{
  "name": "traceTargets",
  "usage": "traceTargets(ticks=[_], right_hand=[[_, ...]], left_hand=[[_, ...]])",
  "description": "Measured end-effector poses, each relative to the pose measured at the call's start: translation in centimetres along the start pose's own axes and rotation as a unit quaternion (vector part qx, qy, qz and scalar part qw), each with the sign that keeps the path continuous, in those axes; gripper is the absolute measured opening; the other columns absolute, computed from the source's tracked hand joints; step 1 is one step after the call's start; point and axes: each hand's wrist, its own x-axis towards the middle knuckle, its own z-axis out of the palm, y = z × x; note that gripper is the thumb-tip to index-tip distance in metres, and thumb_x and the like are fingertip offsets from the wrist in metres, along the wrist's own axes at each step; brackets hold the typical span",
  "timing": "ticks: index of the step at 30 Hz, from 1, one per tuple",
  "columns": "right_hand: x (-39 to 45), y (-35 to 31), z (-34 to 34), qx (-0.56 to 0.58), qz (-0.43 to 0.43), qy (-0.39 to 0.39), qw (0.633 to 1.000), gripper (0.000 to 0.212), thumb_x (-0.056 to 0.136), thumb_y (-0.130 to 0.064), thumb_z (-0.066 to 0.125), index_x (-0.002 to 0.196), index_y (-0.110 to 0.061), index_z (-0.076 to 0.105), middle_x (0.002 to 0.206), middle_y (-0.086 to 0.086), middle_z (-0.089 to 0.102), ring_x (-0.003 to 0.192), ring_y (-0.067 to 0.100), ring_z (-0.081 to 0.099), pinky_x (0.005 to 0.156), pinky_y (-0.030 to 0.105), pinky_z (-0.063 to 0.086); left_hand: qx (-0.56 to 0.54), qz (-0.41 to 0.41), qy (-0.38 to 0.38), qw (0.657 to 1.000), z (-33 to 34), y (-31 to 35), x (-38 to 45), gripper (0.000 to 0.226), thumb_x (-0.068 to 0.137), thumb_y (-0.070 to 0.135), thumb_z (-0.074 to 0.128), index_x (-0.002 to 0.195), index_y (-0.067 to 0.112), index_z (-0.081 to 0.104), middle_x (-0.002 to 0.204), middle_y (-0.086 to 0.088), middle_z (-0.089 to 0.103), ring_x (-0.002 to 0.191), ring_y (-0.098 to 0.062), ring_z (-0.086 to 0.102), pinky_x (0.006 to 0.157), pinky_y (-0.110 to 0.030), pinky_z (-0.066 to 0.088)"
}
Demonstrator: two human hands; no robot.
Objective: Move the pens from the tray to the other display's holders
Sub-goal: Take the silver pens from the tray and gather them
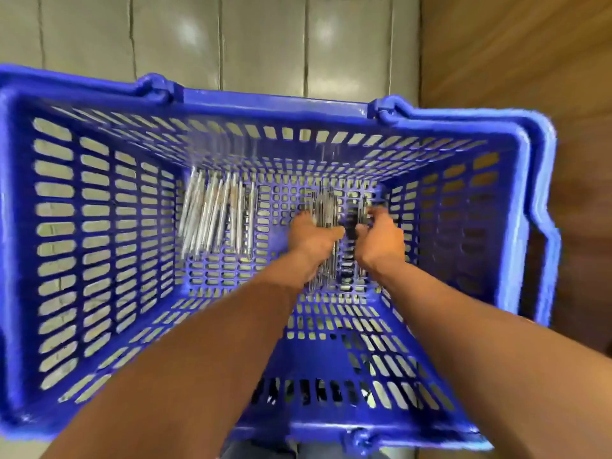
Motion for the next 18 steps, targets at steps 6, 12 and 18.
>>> traceTargets(ticks=[6, 12, 18], right_hand=[[1.7, 0.5, 0.9, -0.115, -0.023, 0.021, 0.993, 0.045, 0.093, -0.001, 0.048, 0.137, -0.01, 0.04, 0.107, 0.02, 0.064, 0.096, 0.04, 0.061, 0.066, 0.038, 0.04], [1.4, 1.0, 0.5, -0.078, -0.004, 0.002, 0.997, 0.054, 0.092, 0.0, 0.046, 0.143, -0.01, 0.031, 0.123, 0.021, 0.055, 0.113, 0.039, 0.053, 0.091, 0.044, 0.044], [0.5, 0.9, 0.3, -0.086, 0.008, 0.011, 0.996, 0.064, 0.088, 0.005, 0.055, 0.146, -0.006, 0.028, 0.131, 0.018, 0.052, 0.122, 0.033, 0.051, 0.098, 0.038, 0.043]], left_hand=[[0.153, 0.043, 0.012, 0.987, 2.4, 1.1, 1.5, 0.062, 0.082, 0.022, 0.078, 0.136, 0.006, 0.05, 0.126, -0.014, 0.065, 0.115, -0.034, 0.062, 0.096, -0.044, 0.052], [0.163, 0.079, -0.004, 0.983, 2.7, 0.8, 1.4, 0.048, 0.083, 0.013, 0.075, 0.127, 0.008, 0.055, 0.122, -0.013, 0.065, 0.112, -0.032, 0.062, 0.096, -0.041, 0.052], [0.165, 0.09, 0.018, 0.982, 1.7, 0.0, 1.0, 0.059, 0.087, 0.006, 0.071, 0.141, 0.01, 0.047, 0.14, -0.012, 0.05, 0.12, -0.027, 0.055, 0.103, -0.034, 0.047]])
